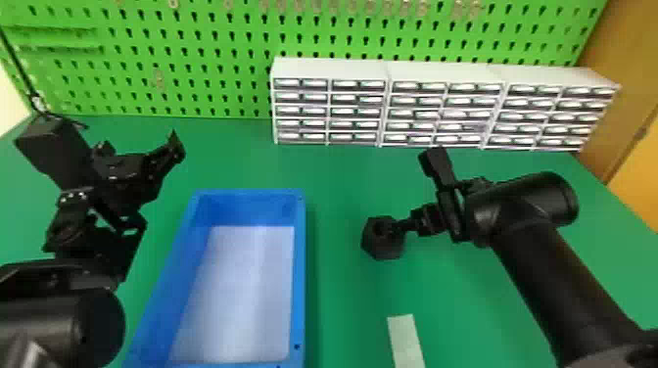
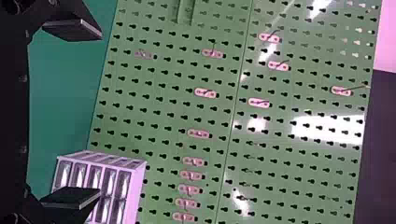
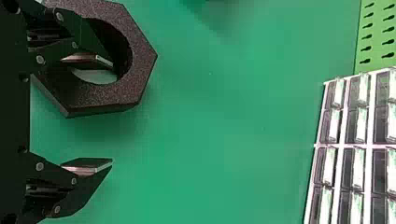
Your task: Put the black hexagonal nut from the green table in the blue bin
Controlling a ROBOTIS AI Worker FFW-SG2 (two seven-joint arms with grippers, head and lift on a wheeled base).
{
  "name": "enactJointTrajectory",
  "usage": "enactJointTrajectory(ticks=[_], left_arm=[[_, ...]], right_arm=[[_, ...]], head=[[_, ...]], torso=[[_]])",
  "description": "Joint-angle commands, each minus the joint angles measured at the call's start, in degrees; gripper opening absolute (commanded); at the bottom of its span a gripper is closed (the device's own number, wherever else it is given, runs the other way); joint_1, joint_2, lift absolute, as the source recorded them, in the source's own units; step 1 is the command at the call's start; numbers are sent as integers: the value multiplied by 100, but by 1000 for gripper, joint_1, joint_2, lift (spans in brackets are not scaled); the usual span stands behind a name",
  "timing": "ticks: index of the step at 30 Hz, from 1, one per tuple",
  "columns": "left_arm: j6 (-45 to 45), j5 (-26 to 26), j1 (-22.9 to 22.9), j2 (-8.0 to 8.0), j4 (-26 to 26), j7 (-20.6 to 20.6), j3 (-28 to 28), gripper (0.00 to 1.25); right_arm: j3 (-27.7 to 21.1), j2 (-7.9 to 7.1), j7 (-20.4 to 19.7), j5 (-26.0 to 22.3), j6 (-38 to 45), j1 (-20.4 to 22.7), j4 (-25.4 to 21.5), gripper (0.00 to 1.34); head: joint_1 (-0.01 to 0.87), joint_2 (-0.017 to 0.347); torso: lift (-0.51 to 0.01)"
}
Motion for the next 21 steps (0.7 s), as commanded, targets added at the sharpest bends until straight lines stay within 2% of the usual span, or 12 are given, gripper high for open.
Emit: enactJointTrajectory(ticks=[1,21], left_arm=[[-1,0,0,0,5,0,-1,1141],[-1,0,0,0,5,0,-9,1141]], right_arm=[[27,-9,-19,-25,-61,-15,68,821],[106,-35,-27,-69,-236,2,261,821]], head=[[692,8],[692,8]], torso=[[-97],[-97]])
